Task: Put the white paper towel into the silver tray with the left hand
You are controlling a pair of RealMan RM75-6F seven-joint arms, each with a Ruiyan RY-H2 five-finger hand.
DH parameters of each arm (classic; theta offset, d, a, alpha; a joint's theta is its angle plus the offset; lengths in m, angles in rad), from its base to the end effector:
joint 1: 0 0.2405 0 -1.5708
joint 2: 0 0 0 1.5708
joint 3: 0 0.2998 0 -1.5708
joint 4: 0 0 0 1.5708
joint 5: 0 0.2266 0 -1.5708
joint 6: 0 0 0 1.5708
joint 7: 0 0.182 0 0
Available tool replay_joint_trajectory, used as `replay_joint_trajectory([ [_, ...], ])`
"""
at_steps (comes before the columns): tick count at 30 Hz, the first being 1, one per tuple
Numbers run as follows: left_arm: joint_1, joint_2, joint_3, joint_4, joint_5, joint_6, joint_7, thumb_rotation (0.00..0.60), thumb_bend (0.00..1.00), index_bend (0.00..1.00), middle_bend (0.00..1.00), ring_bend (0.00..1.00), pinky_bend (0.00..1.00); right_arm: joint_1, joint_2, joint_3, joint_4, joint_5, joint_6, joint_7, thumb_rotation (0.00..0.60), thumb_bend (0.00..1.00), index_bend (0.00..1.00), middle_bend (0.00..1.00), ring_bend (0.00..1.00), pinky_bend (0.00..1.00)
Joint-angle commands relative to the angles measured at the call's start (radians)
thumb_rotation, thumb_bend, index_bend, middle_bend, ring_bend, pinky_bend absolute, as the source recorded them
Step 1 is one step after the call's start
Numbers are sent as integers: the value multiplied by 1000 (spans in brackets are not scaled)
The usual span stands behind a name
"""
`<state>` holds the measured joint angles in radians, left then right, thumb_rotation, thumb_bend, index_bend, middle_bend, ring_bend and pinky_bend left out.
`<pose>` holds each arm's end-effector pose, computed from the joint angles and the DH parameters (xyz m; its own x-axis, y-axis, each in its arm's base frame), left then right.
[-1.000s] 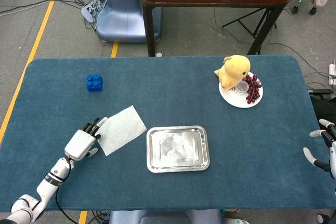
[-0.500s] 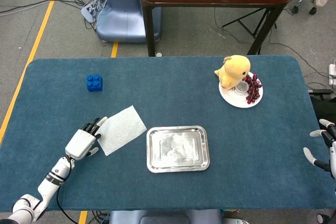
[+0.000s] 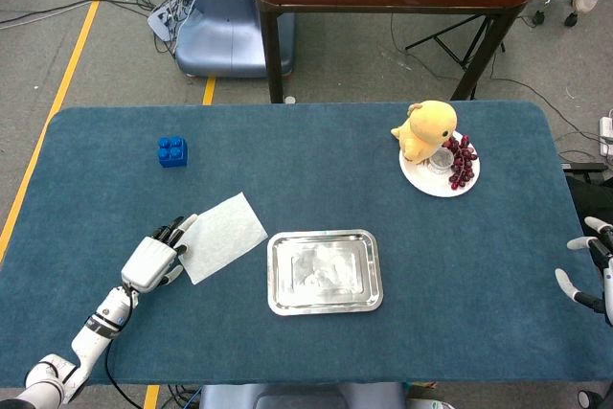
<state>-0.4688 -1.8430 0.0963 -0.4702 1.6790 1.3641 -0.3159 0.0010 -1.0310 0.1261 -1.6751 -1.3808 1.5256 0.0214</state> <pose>-0.3419 0.3560 -0.0485 0.5757 0.0353 0.8169 0.7237 -0.4869 -0.4890 -0.3746 -0.2073 0.2170 0.3930 0.0849 0.9156 -0.9109 0.1718 0.3751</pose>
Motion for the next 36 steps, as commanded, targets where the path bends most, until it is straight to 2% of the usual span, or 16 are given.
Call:
replay_joint_trajectory([
  [1, 0, 1, -1, -3, -1, -1, -4, 600, 323, 519, 12, 0, 227, 0, 0, 0, 0, 0, 0, 0, 600, 254, 410, 208, 121, 66],
  [18, -3, 5, -3, -26, -8, -11, -26, 600, 432, 533, 12, 0, 227, -1, 2, 2, 0, 2, 2, 4, 600, 254, 410, 208, 120, 66],
  [25, 1, 10, -8, -39, -12, 1, -45, 600, 442, 548, 12, 0, 227, -3, 3, 2, -1, 2, 4, 6, 600, 254, 410, 208, 120, 66],
  [36, -2, 55, -23, -130, -12, 49, -91, 600, 460, 605, 12, 0, 227, -2, 2, 2, -1, 3, 3, 3, 600, 255, 410, 208, 121, 66],
])
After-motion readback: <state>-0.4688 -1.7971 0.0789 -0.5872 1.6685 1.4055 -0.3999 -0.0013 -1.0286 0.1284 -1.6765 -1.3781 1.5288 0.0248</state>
